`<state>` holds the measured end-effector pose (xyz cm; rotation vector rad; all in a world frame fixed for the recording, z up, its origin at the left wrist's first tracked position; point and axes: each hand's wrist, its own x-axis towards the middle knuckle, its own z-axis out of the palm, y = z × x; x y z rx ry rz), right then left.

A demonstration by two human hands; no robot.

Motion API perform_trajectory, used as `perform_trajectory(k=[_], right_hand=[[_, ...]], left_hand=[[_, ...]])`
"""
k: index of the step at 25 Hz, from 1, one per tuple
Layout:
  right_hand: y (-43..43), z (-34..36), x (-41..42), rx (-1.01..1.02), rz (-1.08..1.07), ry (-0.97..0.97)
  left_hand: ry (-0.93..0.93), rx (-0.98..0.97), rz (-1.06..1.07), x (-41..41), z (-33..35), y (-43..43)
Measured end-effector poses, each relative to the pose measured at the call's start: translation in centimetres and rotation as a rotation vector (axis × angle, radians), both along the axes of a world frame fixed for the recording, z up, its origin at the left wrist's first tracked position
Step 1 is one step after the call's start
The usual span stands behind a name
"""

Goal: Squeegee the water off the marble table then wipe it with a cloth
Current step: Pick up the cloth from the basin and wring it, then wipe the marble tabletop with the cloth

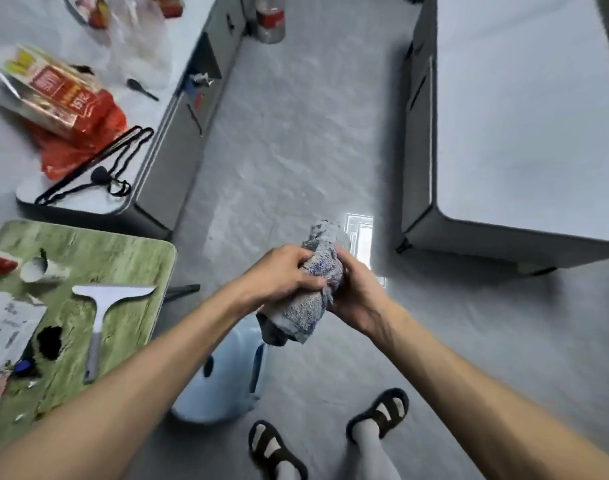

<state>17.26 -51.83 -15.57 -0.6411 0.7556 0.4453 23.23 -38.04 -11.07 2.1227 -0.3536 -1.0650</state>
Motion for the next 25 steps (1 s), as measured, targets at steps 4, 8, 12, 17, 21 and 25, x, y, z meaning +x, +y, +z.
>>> perform_trajectory(k=[4,8,12,17,21,25], right_hand=[[-11.6,2.5,-0.2,-0.035,-0.129,0.031],[-23.1,4.8,0.2,-0.100,-0.326,0.060],[-31.9,3.3,0.7,-0.220,-0.439,0.159],[-41.6,-4.0,1.8,-0.442,-0.614,0.366],[-51.8,-6.4,2.4,-0.897,-0.642,0.511],[-63.9,-8.9,4.1,-1.433,-0.362,0.538]], left_hand=[[-0.067,0.056,-0.186,0.7,3.1,-11.7],[-0.052,-0.100,-0.055,3.5,5.7,-21.6],[-0.069,-0.078,-0.037,8.1,3.8,-29.0],[0.011,-0.002,-0.114,13.6,-4.8,-40.0],[0.038,0.080,-0.129,16.2,-9.7,-47.3],[-0.022,0.127,-0.160,17.8,-14.7,-55.4]])
